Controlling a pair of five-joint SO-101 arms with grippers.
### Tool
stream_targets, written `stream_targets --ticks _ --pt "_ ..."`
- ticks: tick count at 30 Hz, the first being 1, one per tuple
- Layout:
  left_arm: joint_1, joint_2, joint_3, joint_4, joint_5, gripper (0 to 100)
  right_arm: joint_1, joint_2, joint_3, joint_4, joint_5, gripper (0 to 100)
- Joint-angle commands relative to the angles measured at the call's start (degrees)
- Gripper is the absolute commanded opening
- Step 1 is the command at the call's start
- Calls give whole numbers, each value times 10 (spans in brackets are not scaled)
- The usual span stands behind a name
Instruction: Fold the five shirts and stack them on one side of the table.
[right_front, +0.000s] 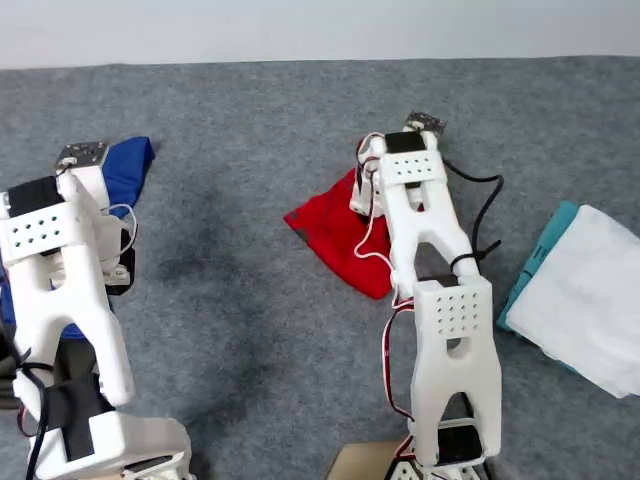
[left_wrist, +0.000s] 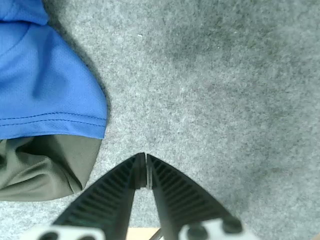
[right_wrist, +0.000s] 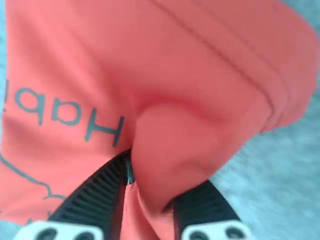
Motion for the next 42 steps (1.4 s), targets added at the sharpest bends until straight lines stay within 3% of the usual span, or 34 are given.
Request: stream_targets --ticks 1,8,22,33,42 --pt "-3 -26 -2 13 4 6 15 -84 -10 58 47 9" --pt "0 -65 0 13 4 6 28 -194 -6 125 128 9" --pt "-3 -119 1 13 4 6 49 -373 71 126 179 8" --pt "0 -119 10 13 4 6 151 -407 120 125 276 8" --pt "0 -119 38 12 4 6 186 -408 119 125 301 8"
